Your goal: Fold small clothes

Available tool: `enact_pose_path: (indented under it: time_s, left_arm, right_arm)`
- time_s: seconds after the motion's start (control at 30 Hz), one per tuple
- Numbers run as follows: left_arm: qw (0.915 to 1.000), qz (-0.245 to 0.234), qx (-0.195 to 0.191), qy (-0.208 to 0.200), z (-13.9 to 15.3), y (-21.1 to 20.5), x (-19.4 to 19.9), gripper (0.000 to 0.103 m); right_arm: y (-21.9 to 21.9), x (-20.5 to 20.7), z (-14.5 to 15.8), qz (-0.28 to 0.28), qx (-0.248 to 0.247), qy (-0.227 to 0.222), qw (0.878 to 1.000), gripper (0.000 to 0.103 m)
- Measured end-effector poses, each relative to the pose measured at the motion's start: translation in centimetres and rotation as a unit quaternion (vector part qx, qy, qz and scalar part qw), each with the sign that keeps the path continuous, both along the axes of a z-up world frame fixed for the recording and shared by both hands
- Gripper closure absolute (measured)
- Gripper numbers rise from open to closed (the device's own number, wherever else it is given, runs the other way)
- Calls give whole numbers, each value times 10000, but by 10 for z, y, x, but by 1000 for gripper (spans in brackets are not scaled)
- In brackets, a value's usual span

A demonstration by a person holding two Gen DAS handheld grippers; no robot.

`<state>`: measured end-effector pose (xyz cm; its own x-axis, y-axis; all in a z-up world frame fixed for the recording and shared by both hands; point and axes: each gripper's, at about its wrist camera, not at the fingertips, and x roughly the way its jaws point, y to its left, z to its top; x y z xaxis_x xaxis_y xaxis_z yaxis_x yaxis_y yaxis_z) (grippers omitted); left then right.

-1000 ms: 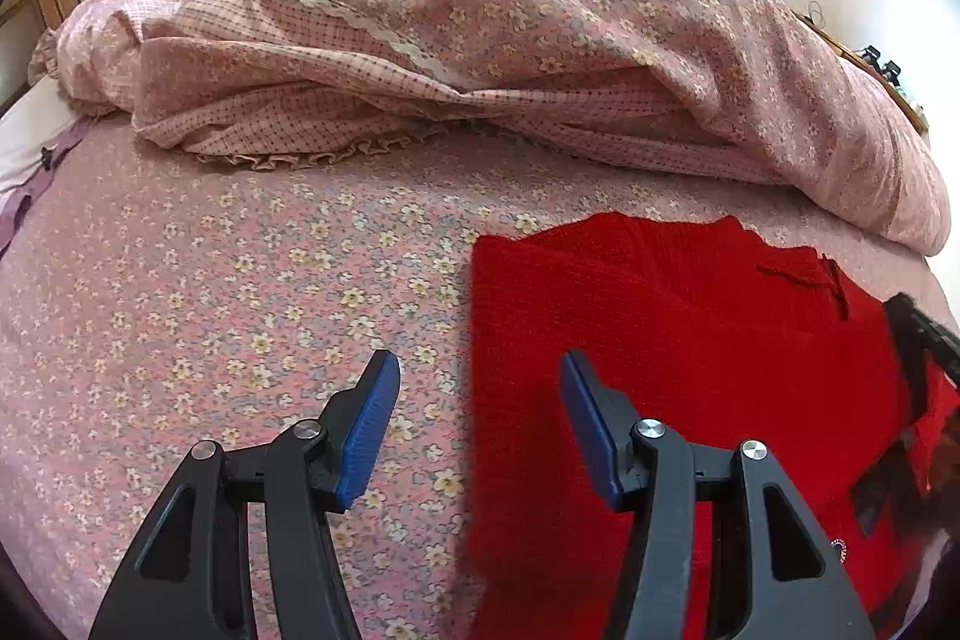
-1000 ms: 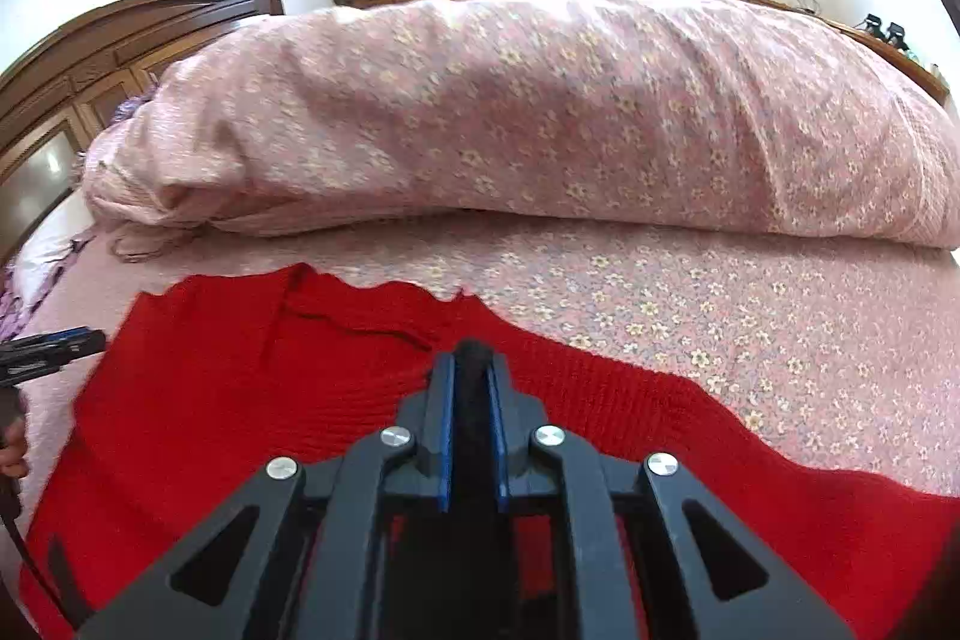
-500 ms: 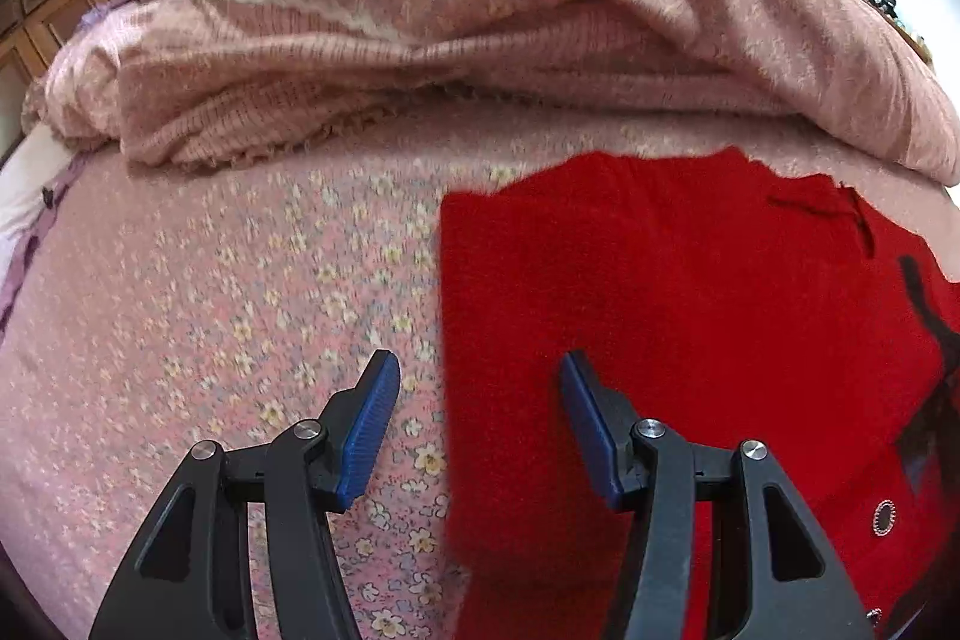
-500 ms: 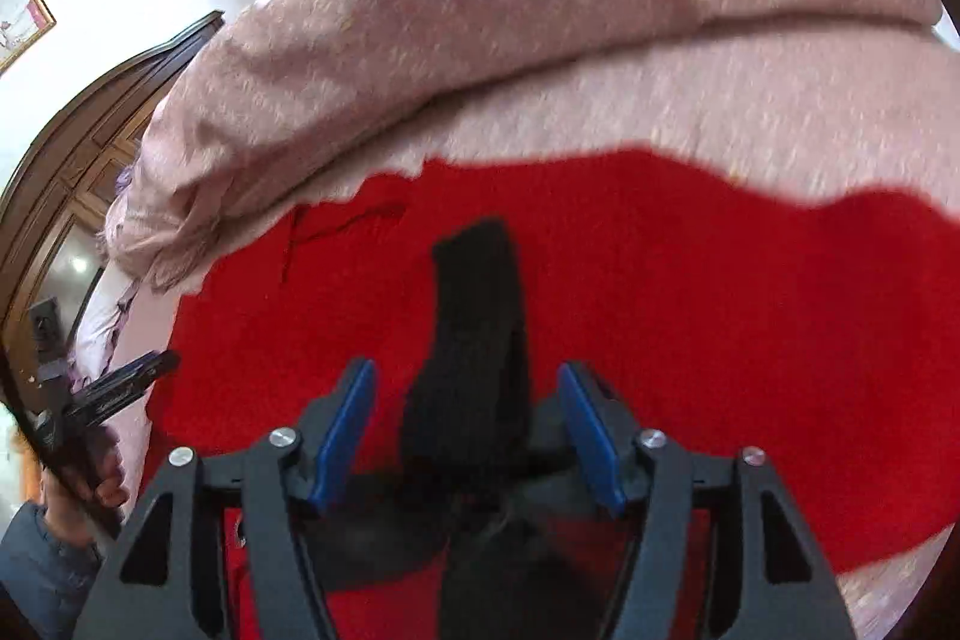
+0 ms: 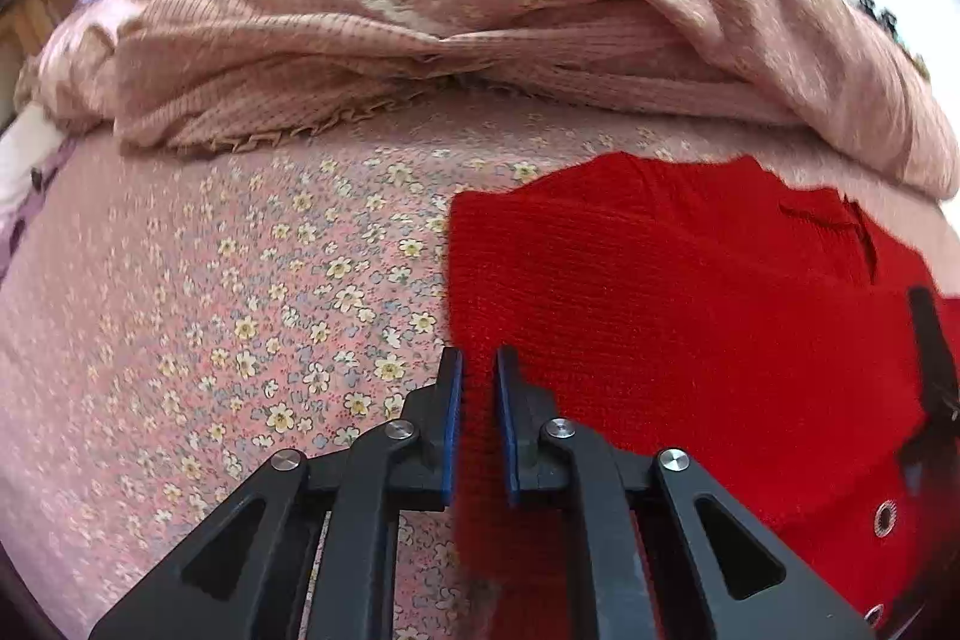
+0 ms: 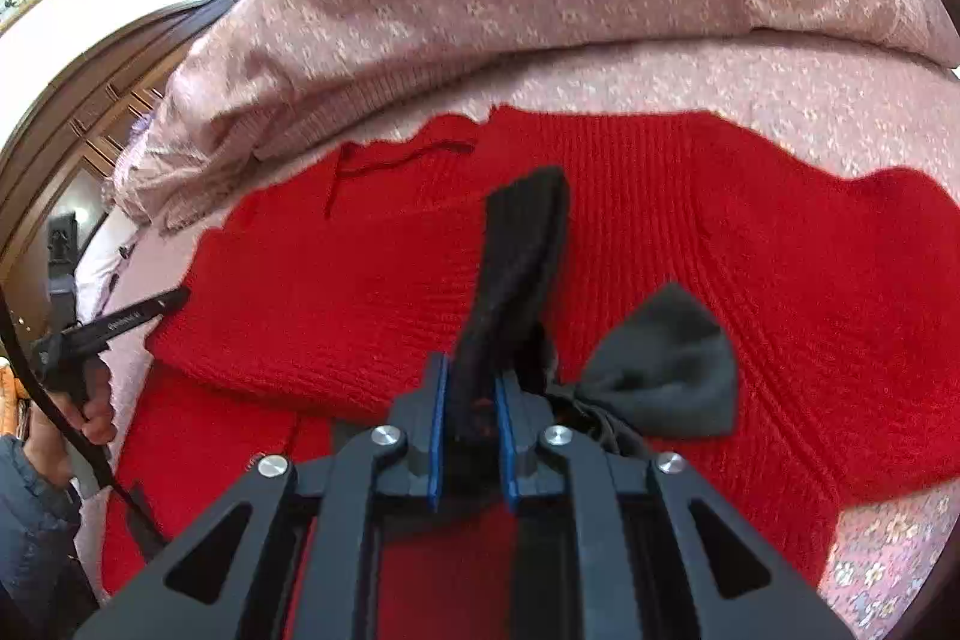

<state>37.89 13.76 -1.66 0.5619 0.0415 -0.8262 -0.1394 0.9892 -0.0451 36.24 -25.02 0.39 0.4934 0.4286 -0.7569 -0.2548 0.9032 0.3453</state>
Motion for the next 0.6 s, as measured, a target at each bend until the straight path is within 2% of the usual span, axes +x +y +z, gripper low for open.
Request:
enact_pose_path:
  time_s: [0.13, 0.27, 0.37, 0.43, 0.47, 0.5, 0.57, 0.6]
  left_arm:
    - [10000, 5, 21, 24, 9, -7, 1, 95]
    - [9993, 142, 155, -304, 34, -11, -9, 92]
    - [9992, 28, -37, -395, 46, -21, -19, 92]
    - [9989, -22, 7, -463, 47, -29, -28, 92]
    - [9990, -55, 12, -433, 43, -33, -31, 93]
    - [9993, -117, -55, -337, 38, -35, -34, 103]
    - [9996, -188, -211, 3, 22, -37, -33, 103]
    - [9990, -123, -279, 321, 9, -34, -29, 103]
  right_arm:
    - [-9, -3, -5, -182, 349, 146, 9991, 85]
    - [-17, -3, -4, -350, 608, 195, 9973, 85]
    - [-18, -3, -1, -352, 730, 116, 9966, 82]
    - [-18, -1, -3, -340, 757, 184, 9964, 82]
    - [-17, -1, -5, -331, 666, 259, 9969, 84]
    - [-15, -1, -6, -305, 551, 258, 9977, 88]
    - [-8, -2, -3, -241, 190, 146, 9994, 90]
    - [-5, -2, -2, -225, 38, 131, 9997, 90]
